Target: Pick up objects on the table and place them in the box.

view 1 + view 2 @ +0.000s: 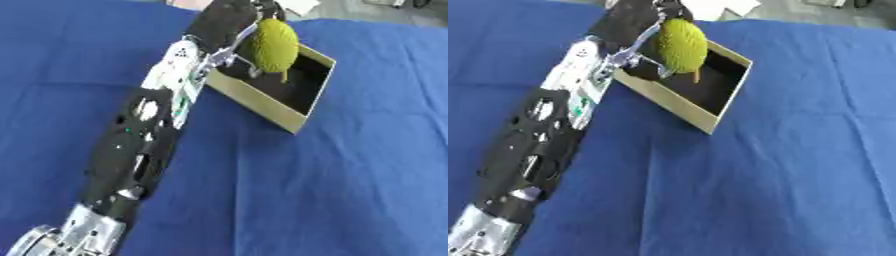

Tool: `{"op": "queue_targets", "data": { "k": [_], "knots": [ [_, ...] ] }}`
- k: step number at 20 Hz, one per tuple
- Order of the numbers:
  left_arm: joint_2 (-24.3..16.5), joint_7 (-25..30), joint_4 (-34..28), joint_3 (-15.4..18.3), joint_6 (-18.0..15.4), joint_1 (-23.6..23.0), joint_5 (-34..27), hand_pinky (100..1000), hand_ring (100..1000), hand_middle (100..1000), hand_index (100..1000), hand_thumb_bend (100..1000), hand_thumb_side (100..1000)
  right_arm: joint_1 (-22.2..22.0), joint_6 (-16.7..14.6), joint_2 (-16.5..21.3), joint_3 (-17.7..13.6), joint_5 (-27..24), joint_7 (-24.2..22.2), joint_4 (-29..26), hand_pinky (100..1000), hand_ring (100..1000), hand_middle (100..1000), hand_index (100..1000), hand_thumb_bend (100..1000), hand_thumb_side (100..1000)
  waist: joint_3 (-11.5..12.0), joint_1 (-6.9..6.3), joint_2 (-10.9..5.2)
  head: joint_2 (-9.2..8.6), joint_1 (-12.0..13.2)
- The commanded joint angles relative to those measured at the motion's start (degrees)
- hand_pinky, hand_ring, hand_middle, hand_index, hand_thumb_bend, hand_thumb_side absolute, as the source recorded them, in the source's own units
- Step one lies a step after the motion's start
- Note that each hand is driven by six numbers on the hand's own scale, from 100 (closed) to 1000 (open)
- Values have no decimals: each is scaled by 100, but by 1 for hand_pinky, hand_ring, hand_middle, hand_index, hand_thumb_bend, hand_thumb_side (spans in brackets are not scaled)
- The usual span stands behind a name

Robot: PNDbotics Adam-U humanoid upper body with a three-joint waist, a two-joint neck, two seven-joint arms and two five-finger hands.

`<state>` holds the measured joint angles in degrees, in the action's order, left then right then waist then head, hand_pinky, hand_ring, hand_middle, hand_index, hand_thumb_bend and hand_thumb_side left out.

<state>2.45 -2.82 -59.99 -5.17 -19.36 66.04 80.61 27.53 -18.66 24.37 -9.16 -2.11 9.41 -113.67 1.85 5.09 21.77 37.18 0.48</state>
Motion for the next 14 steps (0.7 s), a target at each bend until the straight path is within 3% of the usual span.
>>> {"op": "queue_targets", "data": {
  "k": [1, 6, 14],
  "knots": [
    [30, 59, -9, 37, -23, 119, 292, 822, 885, 862, 898, 785, 100, 40, 2, 77, -32, -27, -14, -92, 776, 745, 620, 765, 100, 557, -29, 8, -115, -24, 24],
    [61, 266, 68, 83, -39, 85, 748, 831, 914, 905, 917, 791, 100, 27, 10, 65, -29, -35, -5, -92, 776, 745, 619, 765, 100, 561, -41, 16, -117, -14, 20],
    [87, 80, 49, 157, 10, 30, 704, 755, 829, 818, 873, 701, 100, 3, 29, 71, -27, -29, 4, -92, 777, 745, 619, 764, 100, 563, -31, 14, -118, -4, 12]
  ]
}}
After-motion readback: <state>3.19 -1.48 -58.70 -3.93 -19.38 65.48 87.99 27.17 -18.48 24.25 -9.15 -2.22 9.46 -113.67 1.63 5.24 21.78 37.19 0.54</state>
